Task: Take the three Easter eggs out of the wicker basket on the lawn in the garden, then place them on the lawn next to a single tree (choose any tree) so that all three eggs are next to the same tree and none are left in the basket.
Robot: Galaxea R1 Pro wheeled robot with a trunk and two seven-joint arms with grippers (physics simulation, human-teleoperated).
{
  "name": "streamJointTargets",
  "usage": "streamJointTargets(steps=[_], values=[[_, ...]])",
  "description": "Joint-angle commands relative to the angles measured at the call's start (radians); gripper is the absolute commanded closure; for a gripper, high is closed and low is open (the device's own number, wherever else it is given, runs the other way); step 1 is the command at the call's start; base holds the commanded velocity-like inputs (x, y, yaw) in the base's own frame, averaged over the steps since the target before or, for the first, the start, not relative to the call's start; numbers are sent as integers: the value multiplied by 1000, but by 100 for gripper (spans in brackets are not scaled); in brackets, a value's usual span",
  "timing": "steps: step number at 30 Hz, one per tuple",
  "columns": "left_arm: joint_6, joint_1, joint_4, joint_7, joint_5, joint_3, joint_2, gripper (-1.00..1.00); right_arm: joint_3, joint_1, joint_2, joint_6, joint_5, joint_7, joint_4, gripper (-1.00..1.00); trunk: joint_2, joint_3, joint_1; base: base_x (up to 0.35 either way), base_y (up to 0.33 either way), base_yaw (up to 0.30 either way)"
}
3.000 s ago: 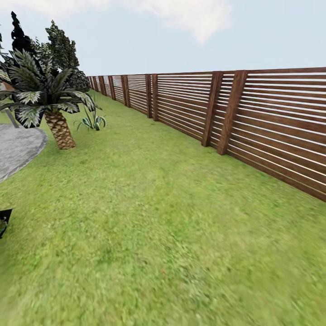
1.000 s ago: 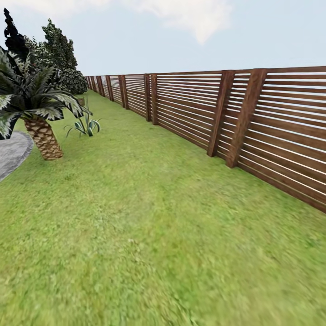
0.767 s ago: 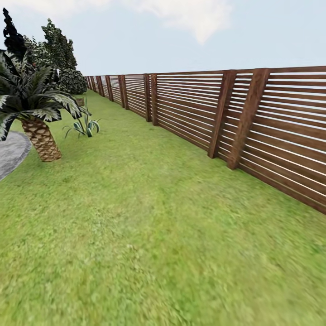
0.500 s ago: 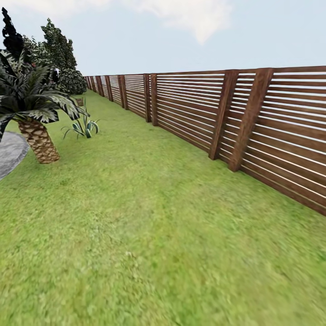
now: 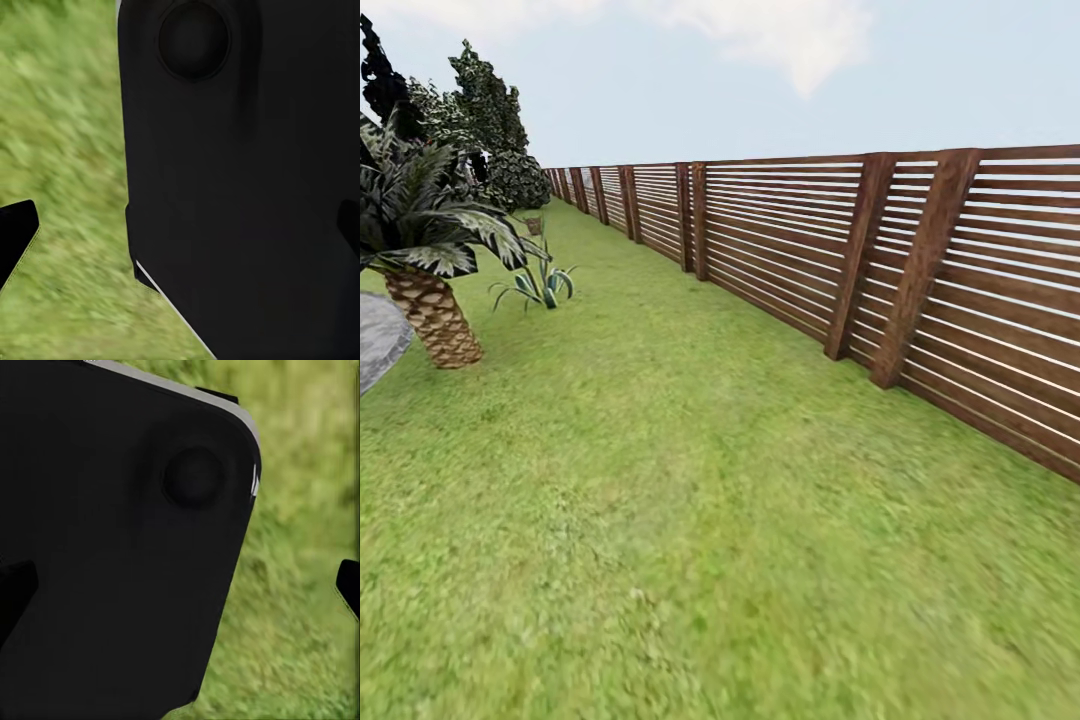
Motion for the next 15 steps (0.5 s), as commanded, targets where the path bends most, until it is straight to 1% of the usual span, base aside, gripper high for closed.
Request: streamJointTargets(steps=[1, 15], values=[[0, 0, -1, 0, 0, 0, 0, -100, 3, -1, 0, -3, 4, -1, 1, -100, 0, -1, 1, 325, 0, 0], [0, 0, -1, 0, 0, 0, 0, -100, 3, -1, 1, -3, 4, -1, 1, -100, 0, -1, 1, 325, 0, 0]])
